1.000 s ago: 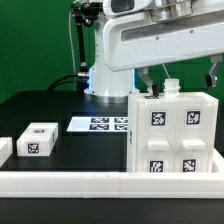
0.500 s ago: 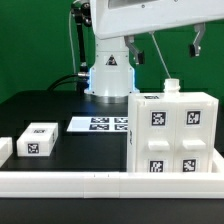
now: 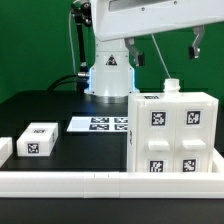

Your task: Assemble cabinet

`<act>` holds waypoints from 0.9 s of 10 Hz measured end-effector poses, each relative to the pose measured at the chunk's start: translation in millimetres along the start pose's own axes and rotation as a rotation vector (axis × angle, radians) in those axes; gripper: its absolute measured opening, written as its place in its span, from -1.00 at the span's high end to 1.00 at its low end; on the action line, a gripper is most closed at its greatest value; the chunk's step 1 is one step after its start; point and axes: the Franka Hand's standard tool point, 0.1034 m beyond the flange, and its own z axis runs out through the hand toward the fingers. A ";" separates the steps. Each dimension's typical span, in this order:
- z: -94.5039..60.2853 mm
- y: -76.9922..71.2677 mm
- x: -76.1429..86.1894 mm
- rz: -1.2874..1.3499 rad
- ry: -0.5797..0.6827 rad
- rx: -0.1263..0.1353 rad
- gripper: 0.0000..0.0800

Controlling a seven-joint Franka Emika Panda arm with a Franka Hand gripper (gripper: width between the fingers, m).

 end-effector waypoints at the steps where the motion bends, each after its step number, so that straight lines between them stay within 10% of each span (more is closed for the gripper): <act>1: 1.8 28.3 -16.1 -0.048 -0.006 -0.012 -0.62; 3: 1.8 75.2 -35.5 -0.080 -0.010 -0.012 -0.62; 7: 5.4 76.5 -36.2 -0.082 -0.012 -0.013 -0.62; 9: 20.8 101.7 -42.8 -0.142 -0.004 -0.010 -0.62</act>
Offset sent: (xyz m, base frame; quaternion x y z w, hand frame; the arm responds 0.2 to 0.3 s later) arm -0.0139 -0.0365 -0.0151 0.0137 0.0151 -0.0180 0.9996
